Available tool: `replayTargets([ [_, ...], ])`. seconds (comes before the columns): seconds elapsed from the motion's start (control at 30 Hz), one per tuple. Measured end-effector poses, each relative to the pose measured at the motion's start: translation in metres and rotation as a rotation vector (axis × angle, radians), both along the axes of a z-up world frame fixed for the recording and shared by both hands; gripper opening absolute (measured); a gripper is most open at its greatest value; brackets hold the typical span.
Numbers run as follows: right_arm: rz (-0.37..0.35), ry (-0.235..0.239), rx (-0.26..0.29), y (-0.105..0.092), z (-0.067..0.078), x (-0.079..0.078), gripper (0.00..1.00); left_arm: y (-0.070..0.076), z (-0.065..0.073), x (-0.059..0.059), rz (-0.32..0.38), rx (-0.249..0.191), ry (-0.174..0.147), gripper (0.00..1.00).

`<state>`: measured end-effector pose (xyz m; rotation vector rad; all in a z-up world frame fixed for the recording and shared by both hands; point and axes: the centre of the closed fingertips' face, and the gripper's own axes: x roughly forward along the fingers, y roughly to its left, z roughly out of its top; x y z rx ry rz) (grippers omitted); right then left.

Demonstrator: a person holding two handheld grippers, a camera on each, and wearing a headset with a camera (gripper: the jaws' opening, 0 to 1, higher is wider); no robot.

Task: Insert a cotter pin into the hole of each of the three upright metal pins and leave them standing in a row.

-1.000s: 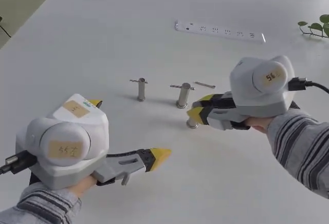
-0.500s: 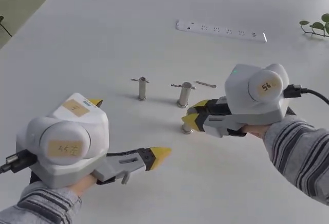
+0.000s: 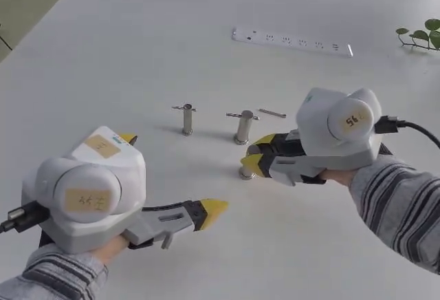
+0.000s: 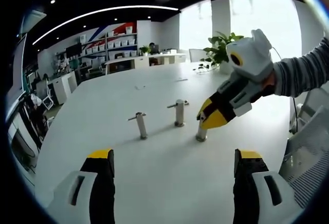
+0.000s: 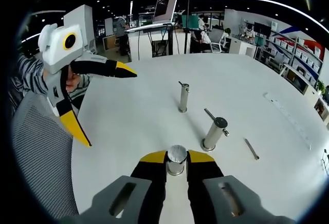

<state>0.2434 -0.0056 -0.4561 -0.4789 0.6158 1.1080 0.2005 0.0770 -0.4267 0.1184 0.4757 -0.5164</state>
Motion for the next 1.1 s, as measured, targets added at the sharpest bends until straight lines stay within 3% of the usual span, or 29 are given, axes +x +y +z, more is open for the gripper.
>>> replayTargets([
  [0.1,0.004,-0.011,0.004,0.001,-0.002,0.000,0.11,0.000,-0.001,0.000,-0.001,0.003,0.004,0.96],
  [0.2,-0.044,0.040,0.070,0.002,0.001,-0.002,0.14,0.000,-0.001,-0.001,-0.001,0.001,0.005,0.96],
  [0.47,-0.082,0.080,0.124,-0.011,0.017,-0.002,0.22,-0.001,-0.004,-0.002,-0.017,0.030,0.008,0.97],
  [0.73,-0.085,0.085,0.099,-0.034,0.034,0.004,0.23,-0.005,-0.004,-0.002,-0.027,0.009,0.016,0.99],
  [1.1,-0.110,0.066,-0.024,-0.062,0.039,0.050,0.20,0.000,-0.004,0.000,-0.006,0.010,0.022,0.97],
])
